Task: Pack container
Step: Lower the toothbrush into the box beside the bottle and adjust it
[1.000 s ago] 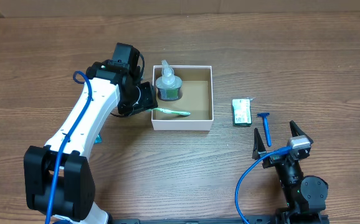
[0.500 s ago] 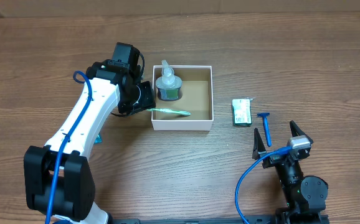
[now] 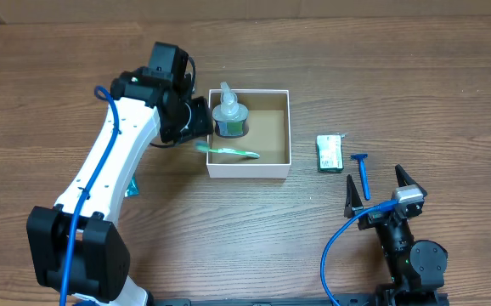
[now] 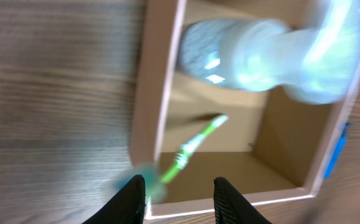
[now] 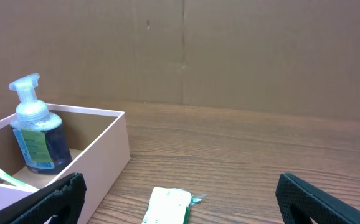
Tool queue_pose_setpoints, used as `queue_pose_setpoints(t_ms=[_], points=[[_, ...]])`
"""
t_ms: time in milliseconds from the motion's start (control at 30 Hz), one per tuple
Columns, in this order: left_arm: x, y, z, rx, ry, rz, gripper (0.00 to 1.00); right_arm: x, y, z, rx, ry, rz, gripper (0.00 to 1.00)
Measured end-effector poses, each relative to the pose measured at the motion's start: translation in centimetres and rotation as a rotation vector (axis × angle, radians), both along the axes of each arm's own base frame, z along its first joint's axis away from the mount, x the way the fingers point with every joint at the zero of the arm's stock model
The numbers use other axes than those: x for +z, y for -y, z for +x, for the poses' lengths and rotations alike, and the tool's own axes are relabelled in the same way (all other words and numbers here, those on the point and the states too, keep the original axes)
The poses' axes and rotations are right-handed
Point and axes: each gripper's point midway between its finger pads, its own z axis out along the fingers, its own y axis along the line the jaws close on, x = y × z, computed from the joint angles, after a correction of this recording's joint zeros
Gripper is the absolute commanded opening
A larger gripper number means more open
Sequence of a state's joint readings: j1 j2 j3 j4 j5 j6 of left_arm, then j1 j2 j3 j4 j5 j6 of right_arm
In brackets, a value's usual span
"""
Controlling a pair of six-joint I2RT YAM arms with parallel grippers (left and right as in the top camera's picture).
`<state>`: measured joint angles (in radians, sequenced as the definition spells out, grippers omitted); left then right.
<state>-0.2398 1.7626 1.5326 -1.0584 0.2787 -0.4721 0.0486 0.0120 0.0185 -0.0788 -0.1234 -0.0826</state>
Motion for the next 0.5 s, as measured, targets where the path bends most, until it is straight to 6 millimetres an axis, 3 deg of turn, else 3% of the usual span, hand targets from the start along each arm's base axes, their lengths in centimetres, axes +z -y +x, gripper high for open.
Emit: queue_pose_setpoints(t_ms=[100,233,267,500], points=[[1.3,0.6,0.4,-0.009,0.017,-0.034,0.37,0.0,0.0,0.0,0.0,0.0,0.0,1.0],[1.3,0.4,-0.7,-0.012,-0.029,-0.028,0.56,0.0,0.0,0.0,0.0,0.0,0.0,1.0],[1.1,0.1,-1.2,-0.006,-0.052,-0.012,0.65,0.0,0.0,0.0,0.0,0.0,0.0,1.0],[-0.1,-1.6,-2.2,0.045,-0.102,0.08,0.82,0.0,0.0,0.0,0.0,0.0,0.0,1.0]])
